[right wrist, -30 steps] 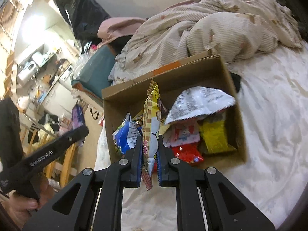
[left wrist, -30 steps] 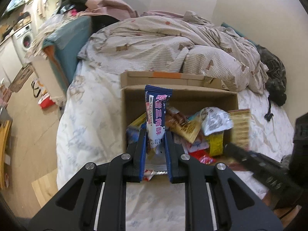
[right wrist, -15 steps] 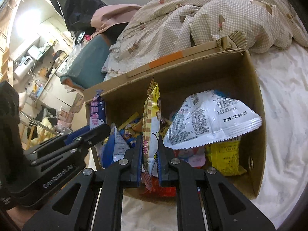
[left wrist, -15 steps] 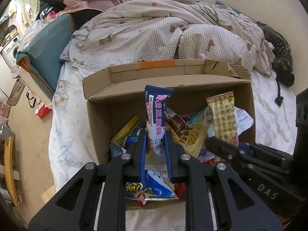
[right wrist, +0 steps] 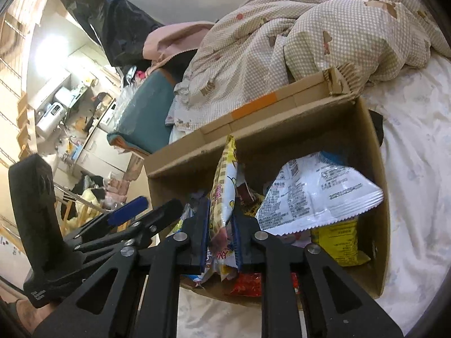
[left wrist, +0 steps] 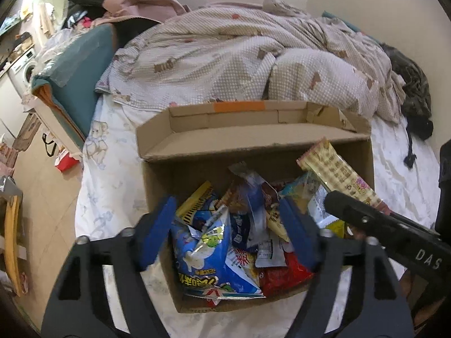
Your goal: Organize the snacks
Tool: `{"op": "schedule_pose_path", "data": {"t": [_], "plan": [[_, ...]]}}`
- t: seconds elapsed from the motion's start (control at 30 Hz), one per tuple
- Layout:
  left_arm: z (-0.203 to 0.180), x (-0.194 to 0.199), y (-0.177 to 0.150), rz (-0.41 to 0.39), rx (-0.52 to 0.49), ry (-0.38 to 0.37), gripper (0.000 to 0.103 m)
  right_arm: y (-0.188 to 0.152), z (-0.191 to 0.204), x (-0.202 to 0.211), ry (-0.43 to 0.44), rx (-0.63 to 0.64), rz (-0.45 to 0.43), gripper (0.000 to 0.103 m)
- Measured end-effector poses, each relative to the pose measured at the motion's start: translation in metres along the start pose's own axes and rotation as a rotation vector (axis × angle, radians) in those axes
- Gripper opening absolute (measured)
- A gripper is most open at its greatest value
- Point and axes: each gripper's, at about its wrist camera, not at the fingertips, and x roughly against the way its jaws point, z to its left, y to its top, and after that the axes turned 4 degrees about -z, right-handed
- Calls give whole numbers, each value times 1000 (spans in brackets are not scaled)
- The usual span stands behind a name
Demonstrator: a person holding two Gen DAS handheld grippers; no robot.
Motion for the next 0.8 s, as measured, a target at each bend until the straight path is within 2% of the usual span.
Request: {"op": "schedule_pose_path", "data": {"t": [0.03,0.1,0.13,0.2,0.57,0.67,0.73,0.8], "plan": [[1,2,0,-6,3,2,77,1,0,2,-1,-1,-6,31],[2,6,0,-10,8,0,77,2,0,7,-5,-4,-23,77],[3,8,0,-10,11,-2,78,3,2,12,-6,0,-49,82],[5,11,0,-15,17,-11,78,4,6,20,-19,25,-84,82],[12,60,-15,-133,10,9,78,-7,14,64,-35,21,-138,83],[16,75,-20,-160,15,21,79,-18,25,78,-68,68,-167,87],[21,87,-26,-181,30,31,99,-28,29,87,-109,91,-183,89],[26,98,-32,-207,40,39,102,-40,33,96,-150,102,-199,91]]}}
